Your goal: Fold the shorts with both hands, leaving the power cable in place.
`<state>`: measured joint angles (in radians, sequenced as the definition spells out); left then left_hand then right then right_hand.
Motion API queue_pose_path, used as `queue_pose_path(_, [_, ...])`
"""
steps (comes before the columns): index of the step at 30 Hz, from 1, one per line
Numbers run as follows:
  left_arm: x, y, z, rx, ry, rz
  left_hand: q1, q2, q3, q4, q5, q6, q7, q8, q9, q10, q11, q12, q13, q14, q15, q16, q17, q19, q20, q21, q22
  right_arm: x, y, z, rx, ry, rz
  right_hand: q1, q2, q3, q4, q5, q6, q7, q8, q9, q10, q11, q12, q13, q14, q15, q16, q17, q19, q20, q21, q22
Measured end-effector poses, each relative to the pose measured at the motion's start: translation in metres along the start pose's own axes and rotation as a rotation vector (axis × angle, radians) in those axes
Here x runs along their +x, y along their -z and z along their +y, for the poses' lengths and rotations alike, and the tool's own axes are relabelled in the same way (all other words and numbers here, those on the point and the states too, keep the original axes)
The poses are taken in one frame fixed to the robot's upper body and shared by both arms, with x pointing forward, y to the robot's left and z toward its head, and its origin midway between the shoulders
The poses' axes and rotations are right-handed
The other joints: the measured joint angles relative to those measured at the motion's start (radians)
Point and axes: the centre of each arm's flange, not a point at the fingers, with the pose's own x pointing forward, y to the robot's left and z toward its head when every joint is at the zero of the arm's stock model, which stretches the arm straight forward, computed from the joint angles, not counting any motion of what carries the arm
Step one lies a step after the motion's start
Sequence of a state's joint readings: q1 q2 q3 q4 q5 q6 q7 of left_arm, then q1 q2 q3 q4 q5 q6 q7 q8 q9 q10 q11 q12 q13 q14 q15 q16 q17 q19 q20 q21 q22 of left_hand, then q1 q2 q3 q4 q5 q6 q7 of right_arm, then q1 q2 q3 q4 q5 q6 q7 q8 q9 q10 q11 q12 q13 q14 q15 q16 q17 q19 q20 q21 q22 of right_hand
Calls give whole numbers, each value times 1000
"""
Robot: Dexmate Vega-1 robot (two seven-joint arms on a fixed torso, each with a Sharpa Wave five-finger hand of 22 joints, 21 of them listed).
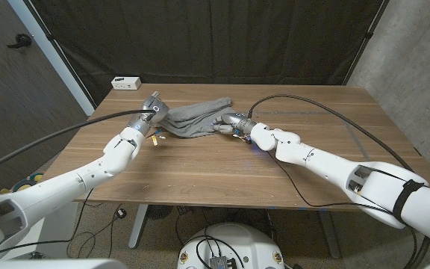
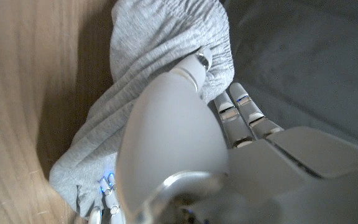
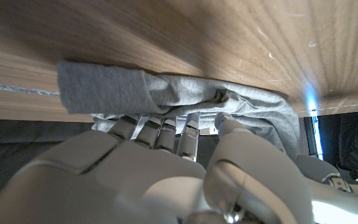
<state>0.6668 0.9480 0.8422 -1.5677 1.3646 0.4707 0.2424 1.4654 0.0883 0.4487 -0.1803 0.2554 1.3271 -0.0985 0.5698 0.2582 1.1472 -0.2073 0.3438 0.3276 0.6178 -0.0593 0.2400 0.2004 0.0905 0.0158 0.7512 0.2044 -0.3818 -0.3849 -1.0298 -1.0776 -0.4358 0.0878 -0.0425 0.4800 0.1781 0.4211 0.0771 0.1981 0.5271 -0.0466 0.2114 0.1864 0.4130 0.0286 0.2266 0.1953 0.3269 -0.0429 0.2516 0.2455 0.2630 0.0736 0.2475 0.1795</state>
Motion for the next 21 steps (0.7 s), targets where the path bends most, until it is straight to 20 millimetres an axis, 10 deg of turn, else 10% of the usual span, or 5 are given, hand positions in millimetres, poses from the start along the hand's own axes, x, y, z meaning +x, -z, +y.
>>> queue_pose_path(21, [-11, 33, 44, 252, -182, -99, 0, 0, -14, 14, -27, -5, -34, 11, 1, 18, -11, -15, 10, 10, 1, 4, 19, -5, -5, 18, 3, -3, -4, 0, 2, -4, -30, -1, 1, 4, -4, 0, -14, -8, -12, 0, -9, -9, -6, 0, 0, 0, 0, -2, 0, 0, -10, -1])
